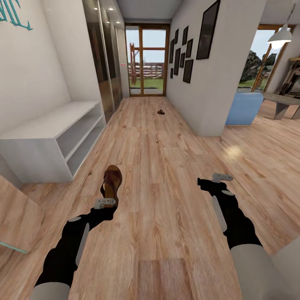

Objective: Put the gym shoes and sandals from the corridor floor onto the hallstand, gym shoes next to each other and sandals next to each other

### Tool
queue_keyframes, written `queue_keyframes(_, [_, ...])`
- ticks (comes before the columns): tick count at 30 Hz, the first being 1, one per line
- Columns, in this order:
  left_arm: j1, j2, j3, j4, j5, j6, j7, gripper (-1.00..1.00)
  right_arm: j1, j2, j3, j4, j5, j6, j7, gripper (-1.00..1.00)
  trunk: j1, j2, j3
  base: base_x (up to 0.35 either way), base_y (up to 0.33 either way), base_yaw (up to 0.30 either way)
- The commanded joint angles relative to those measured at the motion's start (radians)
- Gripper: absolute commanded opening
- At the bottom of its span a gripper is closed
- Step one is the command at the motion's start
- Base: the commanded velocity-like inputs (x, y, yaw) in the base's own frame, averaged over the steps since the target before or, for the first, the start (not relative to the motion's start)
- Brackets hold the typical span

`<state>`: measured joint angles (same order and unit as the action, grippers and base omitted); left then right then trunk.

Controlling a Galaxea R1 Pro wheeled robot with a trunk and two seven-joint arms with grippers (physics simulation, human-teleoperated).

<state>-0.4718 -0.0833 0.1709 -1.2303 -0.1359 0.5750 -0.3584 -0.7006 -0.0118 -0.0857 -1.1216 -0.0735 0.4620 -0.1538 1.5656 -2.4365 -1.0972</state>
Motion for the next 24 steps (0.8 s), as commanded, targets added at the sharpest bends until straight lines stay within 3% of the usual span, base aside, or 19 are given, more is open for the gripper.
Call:
queue_keyframes(1, [-0.001, -0.001, 0.004, -0.001, -0.010, 0.003, -0.010, -1.00, 0.000, 0.000, 0.001, -0.001, -0.008, 0.004, -0.007, 1.00, 0.000, 0.000, -0.001, 0.024, 0.000, 0.000])
queue_keyframes(11, [-0.001, -0.001, 0.003, -0.001, -0.010, 0.003, -0.010, -1.00, 0.000, 0.000, 0.001, -0.001, -0.008, 0.004, -0.006, 1.00, 0.034, -0.063, -0.029, 0.005, 0.000, 0.000])
queue_keyframes(14, [-0.001, -0.002, 0.004, -0.001, -0.010, 0.003, -0.010, -1.00, 0.000, 0.000, 0.001, -0.001, -0.008, 0.004, -0.007, 1.00, 0.036, -0.064, -0.041, 0.000, 0.000, 0.000])
queue_keyframes(24, [-0.001, -0.001, 0.004, 0.000, -0.010, 0.003, -0.010, -1.00, 0.000, 0.000, 0.001, -0.001, -0.008, 0.004, -0.006, 1.00, 0.036, -0.064, -0.041, 0.002, 0.000, 0.000])
